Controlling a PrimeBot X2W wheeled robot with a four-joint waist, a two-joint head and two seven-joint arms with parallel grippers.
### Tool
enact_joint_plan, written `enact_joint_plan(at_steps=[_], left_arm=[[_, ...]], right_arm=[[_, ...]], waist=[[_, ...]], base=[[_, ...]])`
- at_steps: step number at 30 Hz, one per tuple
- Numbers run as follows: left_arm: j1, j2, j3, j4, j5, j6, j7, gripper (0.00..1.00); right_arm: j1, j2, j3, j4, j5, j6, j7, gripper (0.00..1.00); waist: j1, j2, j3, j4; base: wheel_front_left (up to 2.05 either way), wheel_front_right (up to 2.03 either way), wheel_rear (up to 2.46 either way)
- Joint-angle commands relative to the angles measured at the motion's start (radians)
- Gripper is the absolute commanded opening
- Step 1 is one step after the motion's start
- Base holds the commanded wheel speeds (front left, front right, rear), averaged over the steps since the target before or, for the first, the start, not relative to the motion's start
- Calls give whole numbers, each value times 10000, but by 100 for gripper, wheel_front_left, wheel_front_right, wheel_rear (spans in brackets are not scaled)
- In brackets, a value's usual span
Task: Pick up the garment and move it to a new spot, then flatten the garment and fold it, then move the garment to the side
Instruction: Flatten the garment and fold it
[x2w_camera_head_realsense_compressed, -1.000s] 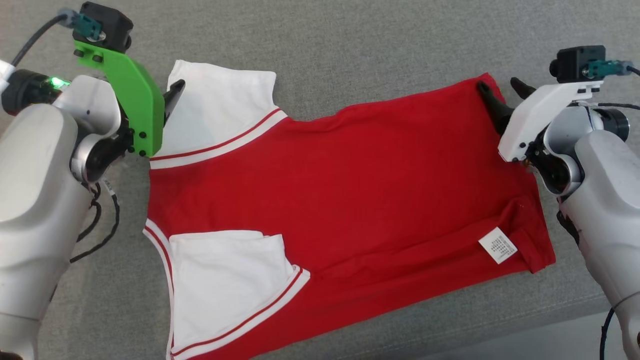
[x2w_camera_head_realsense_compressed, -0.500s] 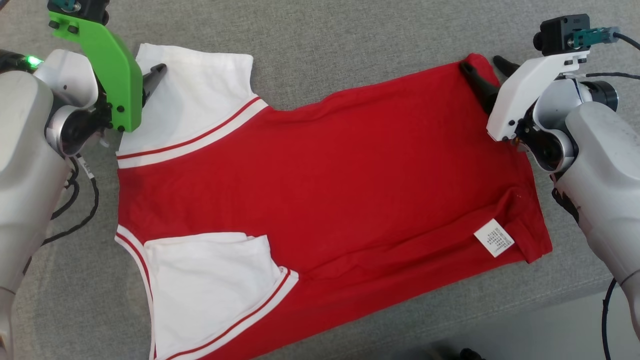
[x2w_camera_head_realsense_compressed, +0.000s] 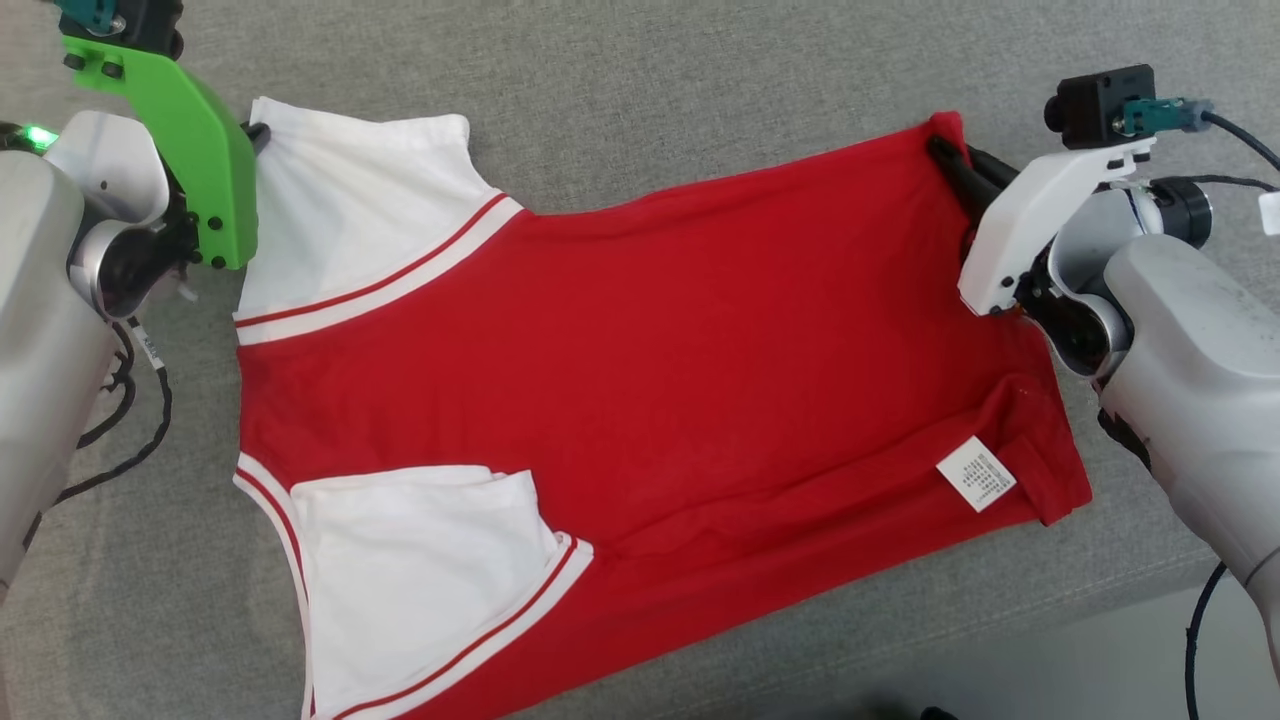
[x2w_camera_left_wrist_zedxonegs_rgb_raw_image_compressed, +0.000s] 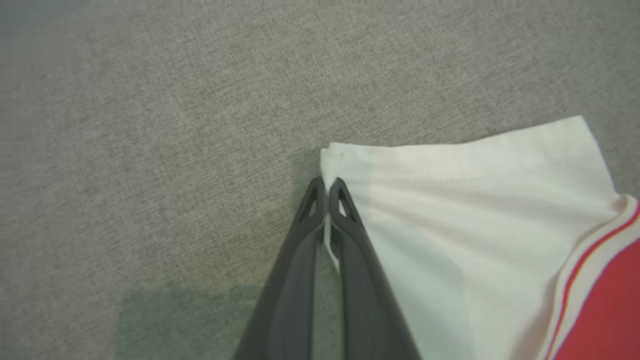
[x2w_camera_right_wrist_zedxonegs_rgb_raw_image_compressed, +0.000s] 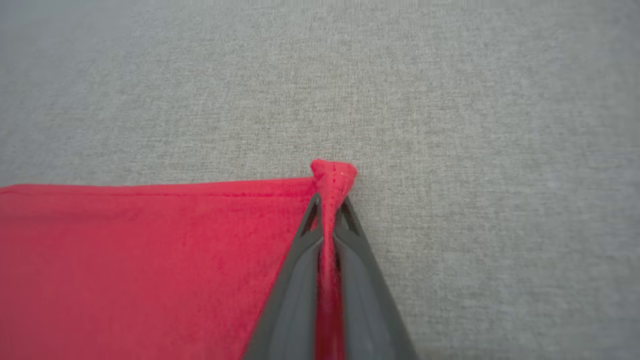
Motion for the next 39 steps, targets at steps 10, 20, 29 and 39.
enact_joint_plan(at_steps=[10,20,29,39], left_arm=[[246,21,-614,160,-607,12,-892,0],[957,512,-1596,-1181,-1658,12,-834,0],[1751,1524,-2492,-3307,-3072,12,637,0],[2493,2040,-2893,-4951,-4352,95,2213,0]], right_arm=[[-57,224,137,1492,-58,-27,-2101,0],[886,57,538,1855,582,-27,-2524,0],[1629,-331,1001,1818,1171,-27,-2351,0],[1777,-839,1917,1672,1532,-27,-1361,0]], waist=[[-1,0,-1121,401],[-1,0,-2528,827],[-1,0,-3505,1225],[-1,0,-3811,1444]], base=[[0,0,0],[0,0,0],[0,0,0],[0,0,0]])
